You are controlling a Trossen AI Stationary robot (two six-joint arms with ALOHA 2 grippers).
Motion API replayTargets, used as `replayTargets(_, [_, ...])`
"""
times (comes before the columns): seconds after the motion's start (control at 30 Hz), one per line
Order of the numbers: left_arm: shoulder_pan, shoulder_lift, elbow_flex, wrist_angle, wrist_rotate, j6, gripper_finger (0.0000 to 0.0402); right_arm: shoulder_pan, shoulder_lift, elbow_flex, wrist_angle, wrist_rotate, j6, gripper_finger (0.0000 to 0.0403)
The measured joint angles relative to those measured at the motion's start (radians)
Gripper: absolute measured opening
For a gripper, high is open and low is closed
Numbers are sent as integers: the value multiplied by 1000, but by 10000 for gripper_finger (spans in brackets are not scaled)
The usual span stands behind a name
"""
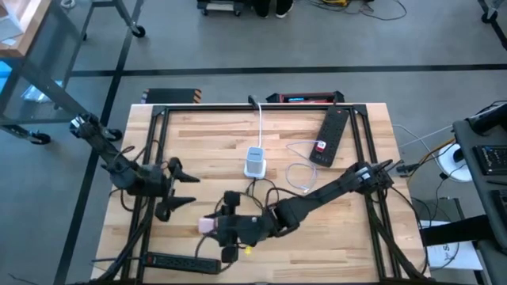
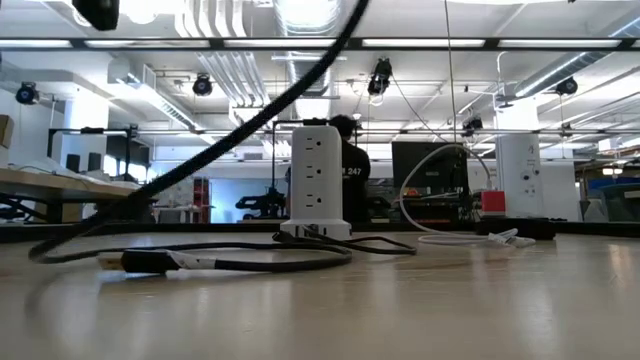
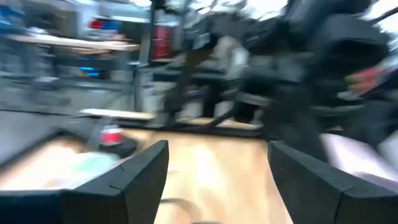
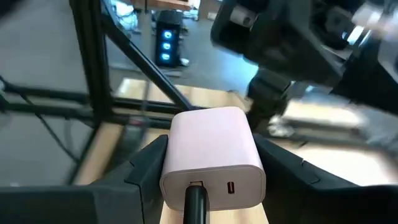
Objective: Insert USB
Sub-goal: Insert the pink charger adapter into the bottom black outlet extension
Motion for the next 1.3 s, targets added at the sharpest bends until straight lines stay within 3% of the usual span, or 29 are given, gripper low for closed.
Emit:
replayTargets(0.17, [0, -43, -1, -266, -141, 23, 250, 6, 17, -3, -91, -39, 231, 183])
replayTargets(0.3, [0, -25, -2, -408, -164, -15, 237, 4, 44, 3, -68, -112, 351, 183])
replayTargets(0.47, [0, 28, -4, -455, -164, -33, 232, 6, 122, 42, -125, -194, 449, 183])
replayTargets(0.77, [2, 139, -6, -487, -154, -54, 232, 14, 262, 280, -354, -316, 553, 183])
replayTargets(0.9, [2, 175, -7, -478, -4, -55, 232, 18, 268, 268, -382, -361, 587, 183])
replayTargets(1.13, [-15, 221, 3, -389, 424, -192, 233, 24, 274, 270, -490, -325, 596, 183])
replayTargets(1.3, [-100, 319, 42, -394, 491, -368, 233, 28, 265, 270, -545, -287, 587, 183])
